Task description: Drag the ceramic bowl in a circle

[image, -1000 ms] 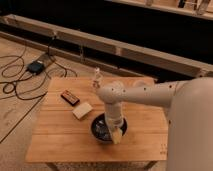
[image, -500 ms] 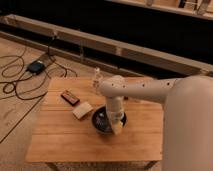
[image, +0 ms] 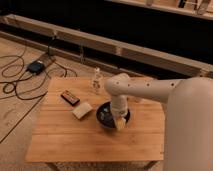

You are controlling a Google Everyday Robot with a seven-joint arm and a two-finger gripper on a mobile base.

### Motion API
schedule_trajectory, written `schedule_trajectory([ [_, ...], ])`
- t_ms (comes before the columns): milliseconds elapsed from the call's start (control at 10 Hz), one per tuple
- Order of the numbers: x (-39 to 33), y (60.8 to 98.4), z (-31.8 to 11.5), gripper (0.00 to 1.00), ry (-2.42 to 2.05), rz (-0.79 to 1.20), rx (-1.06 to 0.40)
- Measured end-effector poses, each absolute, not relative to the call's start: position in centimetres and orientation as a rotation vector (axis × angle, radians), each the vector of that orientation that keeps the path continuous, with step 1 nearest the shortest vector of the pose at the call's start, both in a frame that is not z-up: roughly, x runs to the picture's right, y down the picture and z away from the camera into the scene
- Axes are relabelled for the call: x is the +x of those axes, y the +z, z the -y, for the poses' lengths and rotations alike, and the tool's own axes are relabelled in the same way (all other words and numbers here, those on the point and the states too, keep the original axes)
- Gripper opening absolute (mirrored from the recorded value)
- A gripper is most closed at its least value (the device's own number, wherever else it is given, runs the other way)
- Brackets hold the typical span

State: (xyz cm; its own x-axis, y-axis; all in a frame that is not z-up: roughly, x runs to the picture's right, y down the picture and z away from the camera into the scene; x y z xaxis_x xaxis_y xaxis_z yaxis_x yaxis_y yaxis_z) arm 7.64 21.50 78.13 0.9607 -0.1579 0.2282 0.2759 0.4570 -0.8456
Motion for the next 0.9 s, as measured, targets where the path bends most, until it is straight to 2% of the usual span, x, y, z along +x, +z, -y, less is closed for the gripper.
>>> schedule_trajectory([
  [200, 7.70, 78.38, -21.59, 0.67, -0.251, 0.127, -1.056],
  [900, 7.61, 78.38, -21.57, 0.67, -0.252, 0.128, -1.056],
])
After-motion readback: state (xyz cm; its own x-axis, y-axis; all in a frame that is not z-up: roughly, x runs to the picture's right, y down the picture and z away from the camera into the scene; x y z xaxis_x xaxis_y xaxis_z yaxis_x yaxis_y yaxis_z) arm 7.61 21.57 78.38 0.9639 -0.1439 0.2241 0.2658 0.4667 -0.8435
